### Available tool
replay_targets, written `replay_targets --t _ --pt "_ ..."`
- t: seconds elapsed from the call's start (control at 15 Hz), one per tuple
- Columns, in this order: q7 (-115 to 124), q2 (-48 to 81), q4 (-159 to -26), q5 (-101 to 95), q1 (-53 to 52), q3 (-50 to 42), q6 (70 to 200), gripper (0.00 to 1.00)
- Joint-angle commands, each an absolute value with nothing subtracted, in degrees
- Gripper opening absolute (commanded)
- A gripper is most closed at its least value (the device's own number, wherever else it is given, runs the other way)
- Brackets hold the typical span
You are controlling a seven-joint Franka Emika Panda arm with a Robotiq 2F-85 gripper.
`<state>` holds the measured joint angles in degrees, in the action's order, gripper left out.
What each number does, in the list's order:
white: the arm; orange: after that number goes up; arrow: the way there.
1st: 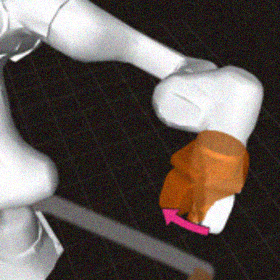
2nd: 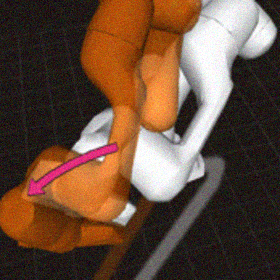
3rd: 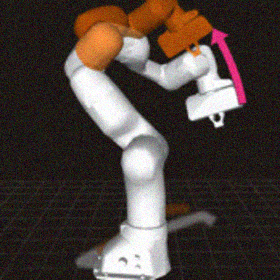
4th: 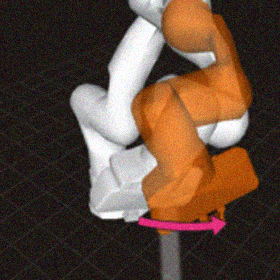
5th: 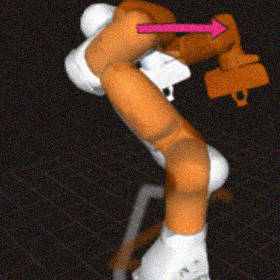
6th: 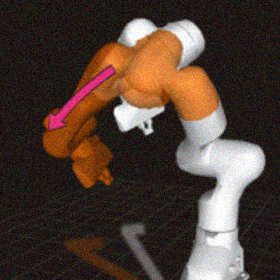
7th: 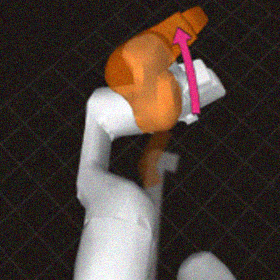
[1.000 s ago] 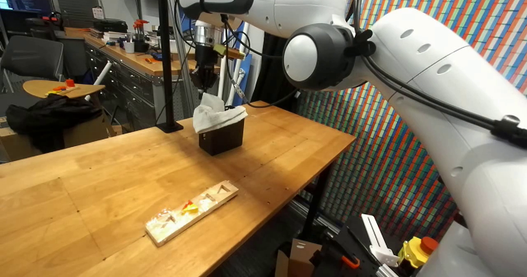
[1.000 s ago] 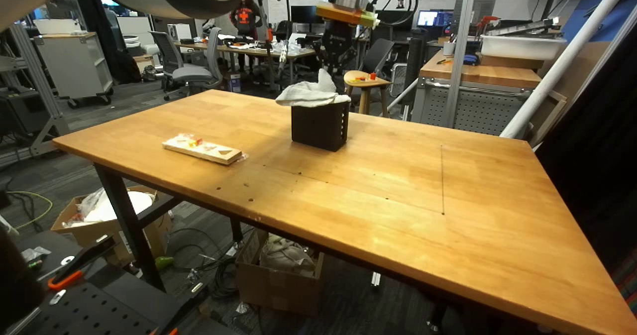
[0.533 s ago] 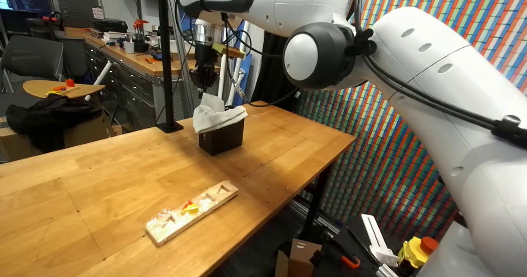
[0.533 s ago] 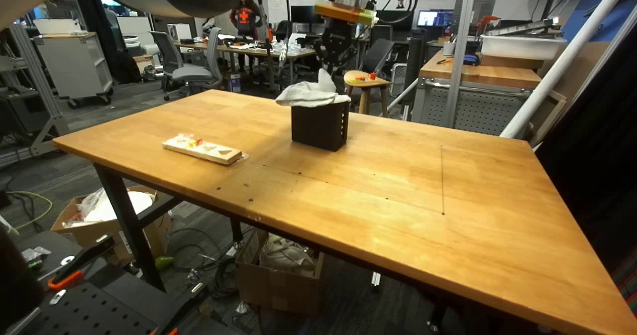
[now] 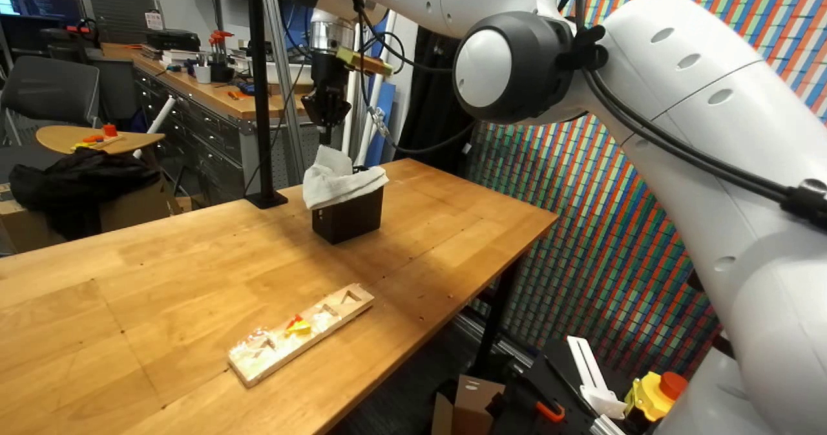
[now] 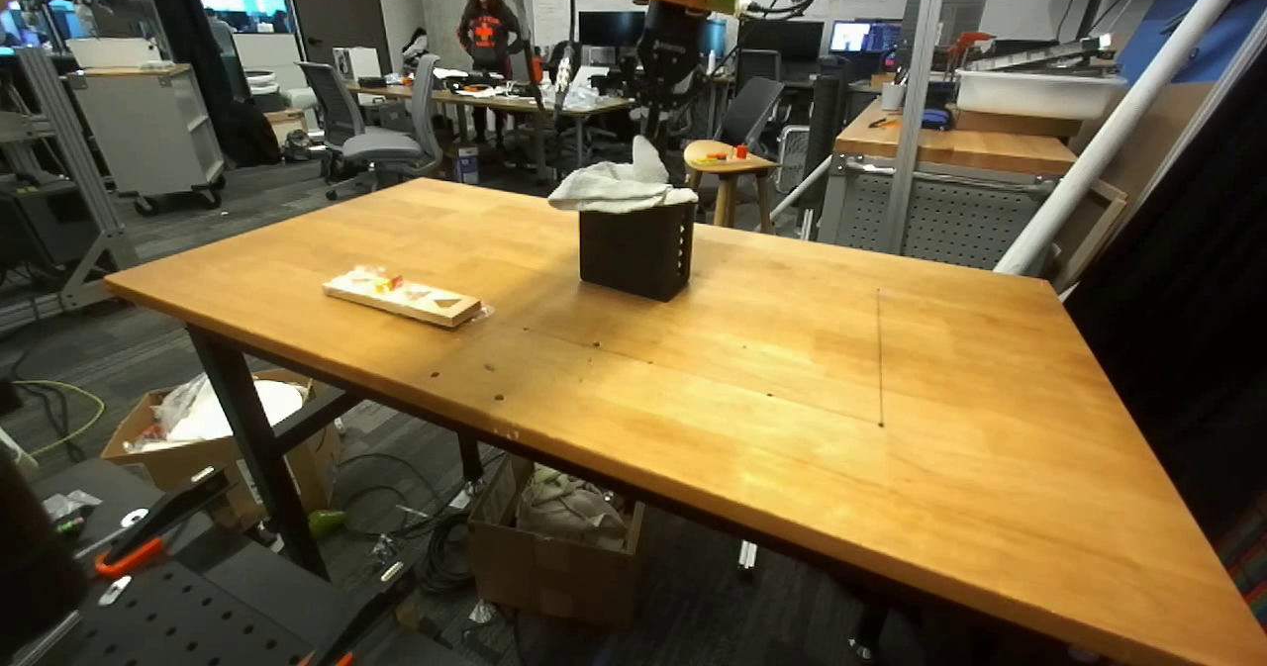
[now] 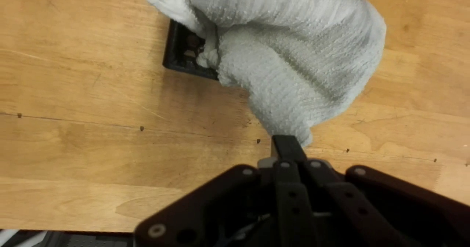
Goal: Place the white towel inside the black basket
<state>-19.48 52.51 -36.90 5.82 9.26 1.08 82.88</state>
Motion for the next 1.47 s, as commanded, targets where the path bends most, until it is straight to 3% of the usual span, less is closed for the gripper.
replay_targets --t 0.0,1.4 --pt "-17.82 48.20 -42.81 6.36 9.14 1.18 82.45 0.01" --pt "-19.06 41.42 -62.21 5.86 9.39 0.98 91.35 0.01"
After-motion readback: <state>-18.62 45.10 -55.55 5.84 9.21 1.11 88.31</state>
